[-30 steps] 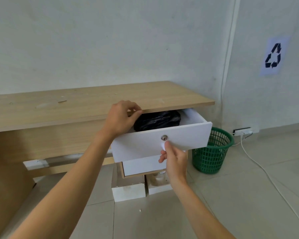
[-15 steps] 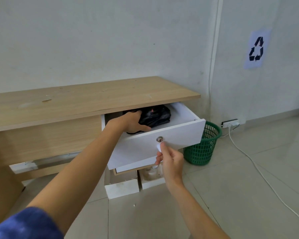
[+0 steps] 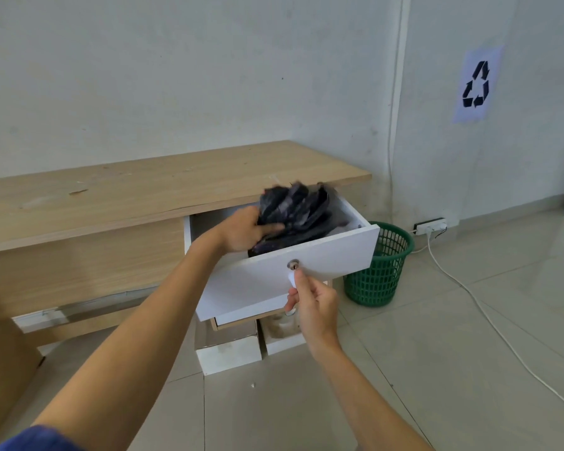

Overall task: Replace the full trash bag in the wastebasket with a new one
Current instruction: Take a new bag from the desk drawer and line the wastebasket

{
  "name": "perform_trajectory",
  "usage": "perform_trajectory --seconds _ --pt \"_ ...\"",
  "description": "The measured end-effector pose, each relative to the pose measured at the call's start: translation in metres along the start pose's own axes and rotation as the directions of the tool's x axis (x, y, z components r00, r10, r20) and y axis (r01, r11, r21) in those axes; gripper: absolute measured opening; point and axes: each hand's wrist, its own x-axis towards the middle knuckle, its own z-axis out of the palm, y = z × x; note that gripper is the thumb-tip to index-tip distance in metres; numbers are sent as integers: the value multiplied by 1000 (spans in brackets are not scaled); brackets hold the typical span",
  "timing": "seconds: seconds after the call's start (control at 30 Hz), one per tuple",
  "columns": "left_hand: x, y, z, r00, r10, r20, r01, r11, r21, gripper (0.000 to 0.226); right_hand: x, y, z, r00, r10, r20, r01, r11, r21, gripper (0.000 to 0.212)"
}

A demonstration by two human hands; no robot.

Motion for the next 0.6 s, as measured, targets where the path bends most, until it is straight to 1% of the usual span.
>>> perform_trajectory --seconds 0.07,0.1,0.13,0.2,0.27,0.33,0.43,0.47,0.53,0.6 --pt "-9 13 -13 996 47 -76 -63 971 -230 17 3 0 2 1000 -11 4 11 1000 8 50" --pt "-12 19 -20 989 57 -137 -97 946 -308 16 4 -1 3 1000 -13 12 13 1000 4 50" --pt "-14 26 -27 975 59 -215 -139 914 -381 17 6 -2 5 1000 -11 19 12 1000 -4 50" --pt "-14 31 -41 921 12 -390 -218 845 -489 21 9 -5 8 999 -14 42 15 1000 -25 47" --pt "-10 26 -54 864 -61 -500 -245 816 -524 28 12 -10 14 998 -13 60 16 998 -56 45" --pt "-6 14 -60 801 -156 -578 -220 821 -527 36 18 -16 21 998 -4 57 9 997 -81 47" --pt "-6 -3 -62 693 -294 -658 -156 830 -536 37 35 -25 30 998 12 56 -5 992 -130 56" --pt "-7 -8 -61 668 -327 -669 -142 825 -546 36 42 -29 34 998 19 67 -9 989 -145 58" --pt "-8 -18 -61 646 -372 -666 -113 817 -566 33 56 -35 42 994 39 98 -24 989 -147 56" --pt "-7 -25 -63 653 -392 -648 -91 809 -581 31 71 -39 50 990 68 124 -50 989 -138 53"
